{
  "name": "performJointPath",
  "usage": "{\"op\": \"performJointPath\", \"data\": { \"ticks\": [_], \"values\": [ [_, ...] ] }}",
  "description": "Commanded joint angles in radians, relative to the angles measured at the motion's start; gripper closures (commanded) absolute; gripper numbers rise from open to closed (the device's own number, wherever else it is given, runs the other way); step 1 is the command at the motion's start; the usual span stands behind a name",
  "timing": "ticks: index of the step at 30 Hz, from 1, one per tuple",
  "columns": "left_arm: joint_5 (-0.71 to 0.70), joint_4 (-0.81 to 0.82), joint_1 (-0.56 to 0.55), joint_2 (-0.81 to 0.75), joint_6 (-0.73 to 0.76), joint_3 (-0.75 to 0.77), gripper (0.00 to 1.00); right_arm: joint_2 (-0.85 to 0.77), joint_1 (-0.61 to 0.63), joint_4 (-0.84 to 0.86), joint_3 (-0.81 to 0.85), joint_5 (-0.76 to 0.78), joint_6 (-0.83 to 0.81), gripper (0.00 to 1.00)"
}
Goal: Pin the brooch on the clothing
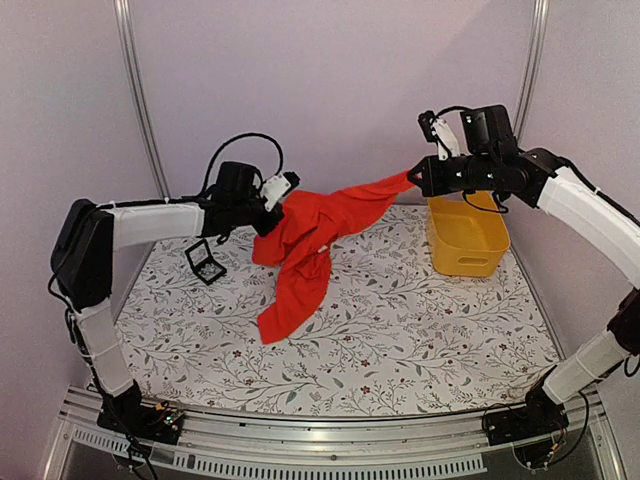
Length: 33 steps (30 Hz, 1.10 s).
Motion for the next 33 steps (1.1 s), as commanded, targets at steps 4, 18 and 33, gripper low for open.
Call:
{"op": "performJointPath", "data": {
  "ticks": [4, 18, 33],
  "values": [
    [-0.186, 0.246, 0.038, -0.228, -0.018, -0.017, 1.0, 0.248, -0.078, -0.008, 0.478, 0.124, -0.24, 1.0],
    [0.212, -0.21, -0.164, -0.388, -0.174, -0.36, 0.59, 0.021, -0.035, -0.12, -0.099, -0.253, -0.384, 1.0],
    [0.222, -0.243, 0.051, -0.281, -0.423, -0.242, 0.34, -0.186, -0.008, -0.045, -0.376, -0.268, -0.226, 1.0]
  ]
}}
